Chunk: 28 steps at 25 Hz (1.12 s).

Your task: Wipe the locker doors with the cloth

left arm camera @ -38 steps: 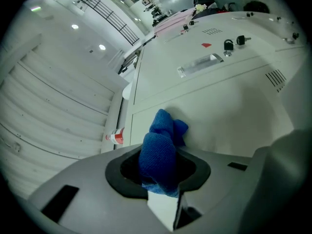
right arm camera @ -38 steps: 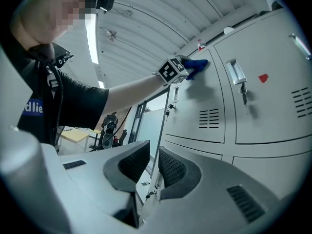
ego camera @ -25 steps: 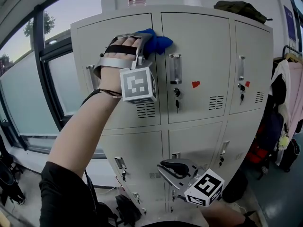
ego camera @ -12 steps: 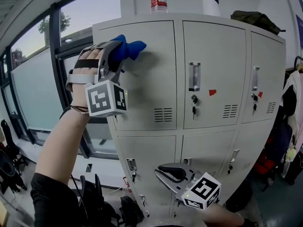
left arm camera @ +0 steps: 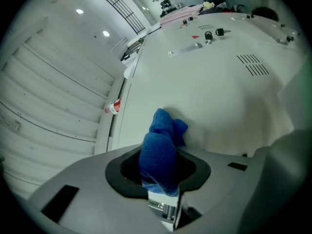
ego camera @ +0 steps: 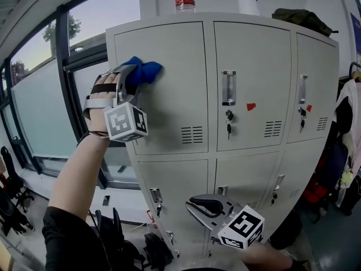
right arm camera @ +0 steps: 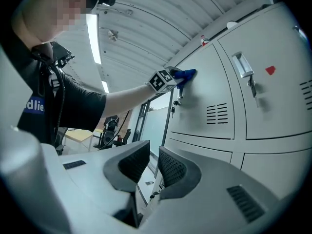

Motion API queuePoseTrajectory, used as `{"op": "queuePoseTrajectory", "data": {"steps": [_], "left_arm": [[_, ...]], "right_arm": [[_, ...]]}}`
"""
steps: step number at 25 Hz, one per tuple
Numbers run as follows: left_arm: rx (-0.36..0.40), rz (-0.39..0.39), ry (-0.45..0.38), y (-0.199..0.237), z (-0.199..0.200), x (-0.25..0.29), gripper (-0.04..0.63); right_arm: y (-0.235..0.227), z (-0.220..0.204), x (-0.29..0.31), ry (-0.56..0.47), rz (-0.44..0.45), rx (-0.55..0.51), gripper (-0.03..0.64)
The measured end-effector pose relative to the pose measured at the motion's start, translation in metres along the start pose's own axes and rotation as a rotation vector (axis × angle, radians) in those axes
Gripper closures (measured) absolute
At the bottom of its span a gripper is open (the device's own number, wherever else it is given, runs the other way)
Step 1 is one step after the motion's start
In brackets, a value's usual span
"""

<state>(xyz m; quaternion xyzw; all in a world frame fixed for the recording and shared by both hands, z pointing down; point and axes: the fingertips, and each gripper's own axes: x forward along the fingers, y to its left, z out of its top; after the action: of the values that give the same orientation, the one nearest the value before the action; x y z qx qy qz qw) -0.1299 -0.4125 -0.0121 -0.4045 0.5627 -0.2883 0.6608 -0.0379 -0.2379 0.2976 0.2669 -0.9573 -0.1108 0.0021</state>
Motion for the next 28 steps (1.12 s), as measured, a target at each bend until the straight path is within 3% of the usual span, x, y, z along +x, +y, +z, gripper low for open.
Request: {"op": "queuePoseTrajectory", "data": {"steps": [5,18,23,28], "left_arm": [[0.016,0.021,-0.066,-0.005,0.049,0.006,0.478],[0.028,-0.018,-0.212,-0.015,0.166,0.018,0.479],[0.042,-0.034,-0.238,-0.016,0.155,-0.008,0.479],[0.063,-0.022,-0.162,-0.008,0.085,-0.039,0.479]], "right_arm": [[-0.009,-0.005,-0.011,0.007,-0.034,0.010,0.565],[-0.026,-0.004,-0.042,0.001,-0.101,0.014,0.565],[-0.018,-0.007,-0.027,-0.009,-0.065,0.025,0.565],[0.000,-0.010,0.001,-0.010,0.005,0.041,0.565]]}}
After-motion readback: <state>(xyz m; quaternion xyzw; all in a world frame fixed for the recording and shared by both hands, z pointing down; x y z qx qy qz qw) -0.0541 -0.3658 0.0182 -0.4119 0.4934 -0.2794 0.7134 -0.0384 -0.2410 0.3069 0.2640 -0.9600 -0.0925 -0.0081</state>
